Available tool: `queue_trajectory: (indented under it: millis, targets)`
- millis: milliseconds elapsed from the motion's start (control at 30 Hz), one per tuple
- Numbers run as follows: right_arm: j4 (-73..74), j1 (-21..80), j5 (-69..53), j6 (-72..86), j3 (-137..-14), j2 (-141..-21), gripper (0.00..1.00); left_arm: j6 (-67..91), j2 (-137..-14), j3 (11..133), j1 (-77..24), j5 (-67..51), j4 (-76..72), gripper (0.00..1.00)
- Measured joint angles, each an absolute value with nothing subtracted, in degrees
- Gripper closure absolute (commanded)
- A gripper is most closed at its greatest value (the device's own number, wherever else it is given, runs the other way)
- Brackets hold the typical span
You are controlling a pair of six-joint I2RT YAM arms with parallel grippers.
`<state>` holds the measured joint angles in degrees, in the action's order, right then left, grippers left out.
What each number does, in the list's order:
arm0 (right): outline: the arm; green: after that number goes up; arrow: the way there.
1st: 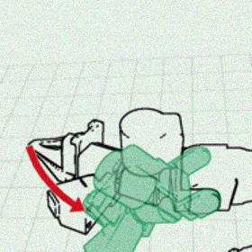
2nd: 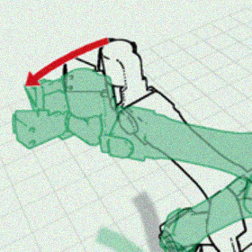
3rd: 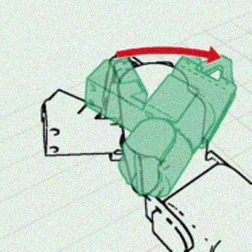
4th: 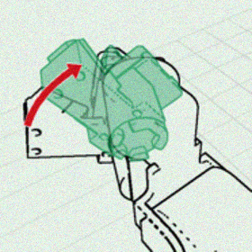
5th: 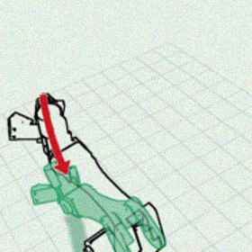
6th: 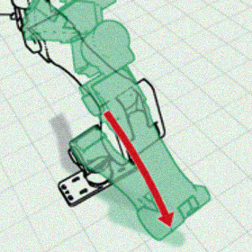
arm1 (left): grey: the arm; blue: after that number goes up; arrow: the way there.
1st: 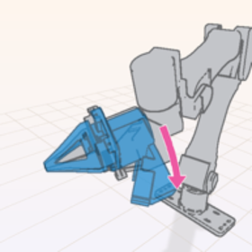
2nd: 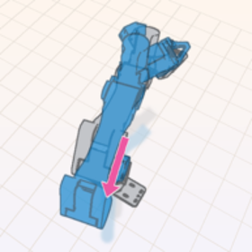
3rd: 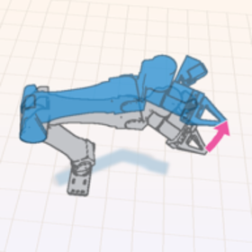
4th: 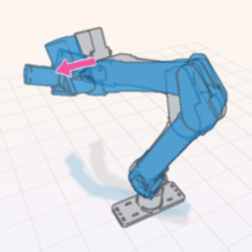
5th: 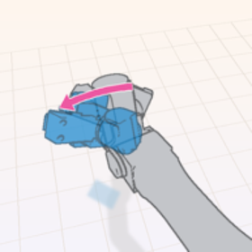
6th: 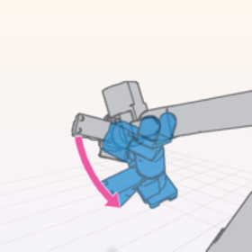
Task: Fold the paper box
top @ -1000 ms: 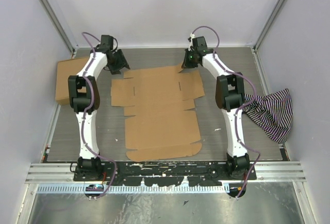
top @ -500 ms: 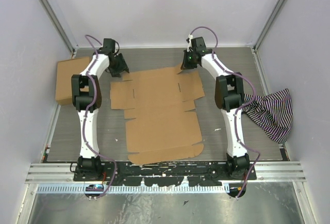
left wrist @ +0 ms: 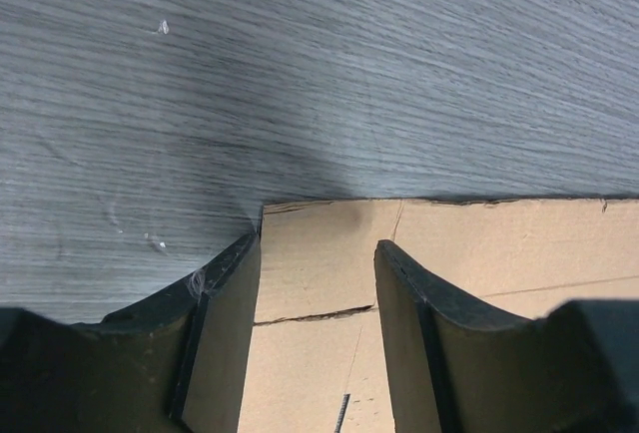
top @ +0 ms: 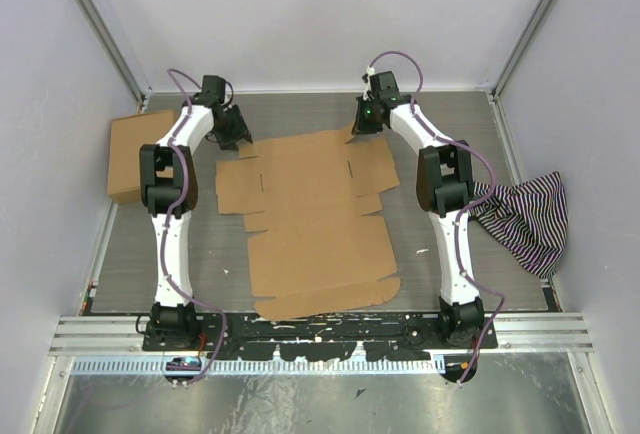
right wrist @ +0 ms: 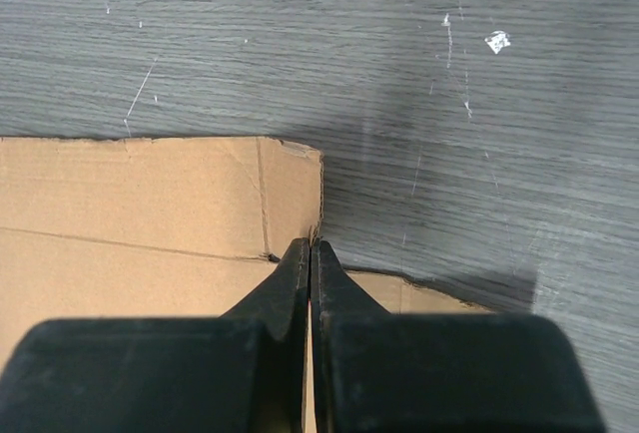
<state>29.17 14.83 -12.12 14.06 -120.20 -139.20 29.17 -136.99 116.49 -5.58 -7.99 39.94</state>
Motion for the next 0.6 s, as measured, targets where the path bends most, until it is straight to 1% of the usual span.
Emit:
queue_trajectory:
  millis: [200, 600]
  targets:
    - [29.2, 14.7, -11.2, 14.6, -120.2, -139.1, 0.99, 30.3, -135.1, 114.2, -6.0, -9.4, 39.7, 0.46]
    - [29.2, 14.3, -10.6, 15.4, -119.9, -138.5, 0.99, 33.4, -131.4, 114.3, -9.0, -13.3, 36.1, 0.48]
